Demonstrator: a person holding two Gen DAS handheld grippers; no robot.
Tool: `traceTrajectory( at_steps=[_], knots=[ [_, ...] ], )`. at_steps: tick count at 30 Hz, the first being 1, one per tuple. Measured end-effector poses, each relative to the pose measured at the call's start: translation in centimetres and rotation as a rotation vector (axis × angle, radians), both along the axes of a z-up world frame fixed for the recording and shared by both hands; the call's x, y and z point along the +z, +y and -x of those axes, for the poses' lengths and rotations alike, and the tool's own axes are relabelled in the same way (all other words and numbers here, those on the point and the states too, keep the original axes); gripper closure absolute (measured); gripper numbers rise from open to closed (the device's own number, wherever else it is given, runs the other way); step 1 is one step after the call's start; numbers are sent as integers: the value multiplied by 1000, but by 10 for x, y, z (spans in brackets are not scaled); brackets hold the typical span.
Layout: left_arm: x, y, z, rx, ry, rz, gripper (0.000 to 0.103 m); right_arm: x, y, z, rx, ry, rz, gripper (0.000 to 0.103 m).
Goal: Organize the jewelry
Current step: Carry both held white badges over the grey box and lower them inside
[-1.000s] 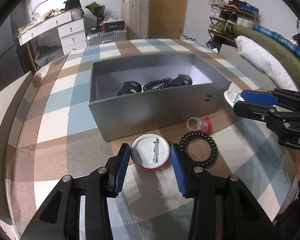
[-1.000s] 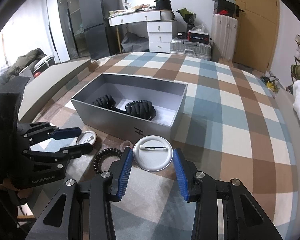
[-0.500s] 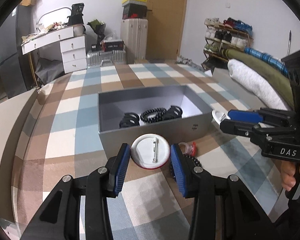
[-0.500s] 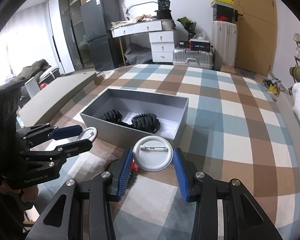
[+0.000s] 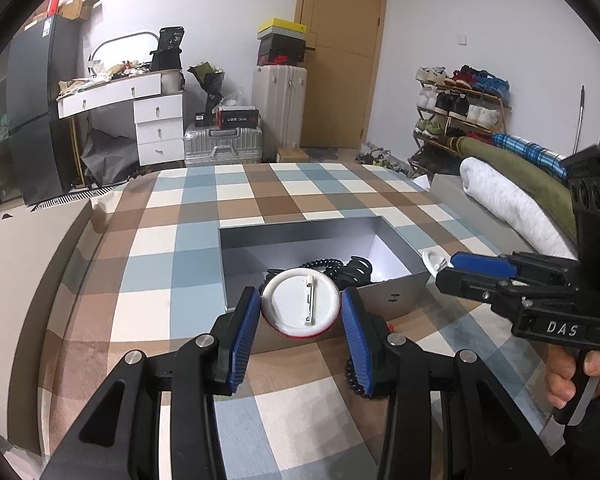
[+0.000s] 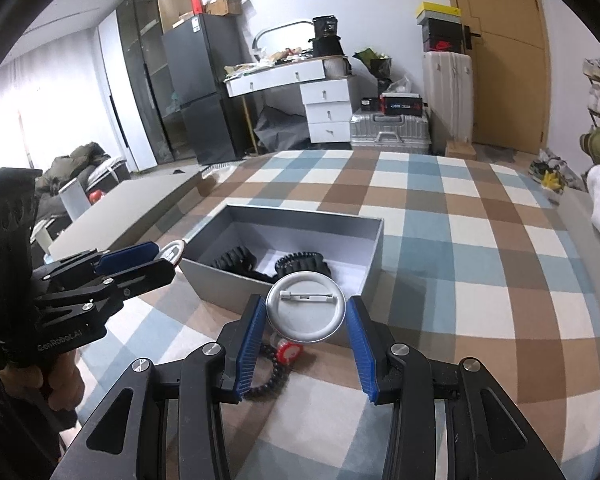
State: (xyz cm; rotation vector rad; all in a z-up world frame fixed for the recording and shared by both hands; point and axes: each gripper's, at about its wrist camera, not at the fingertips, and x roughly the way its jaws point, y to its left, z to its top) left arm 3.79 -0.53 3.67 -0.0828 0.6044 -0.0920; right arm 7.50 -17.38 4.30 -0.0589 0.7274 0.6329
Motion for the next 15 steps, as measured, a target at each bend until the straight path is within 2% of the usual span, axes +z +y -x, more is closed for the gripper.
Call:
traceTrajectory(
  at_steps=[7, 15],
  knots=[
    [-3, 4, -13, 17, -7, -10, 67, 1, 2, -11, -4, 12, -55, 62],
    [-5, 11, -24, 36, -1, -3, 67, -6, 7, -25, -14, 40, -70, 62]
  ],
)
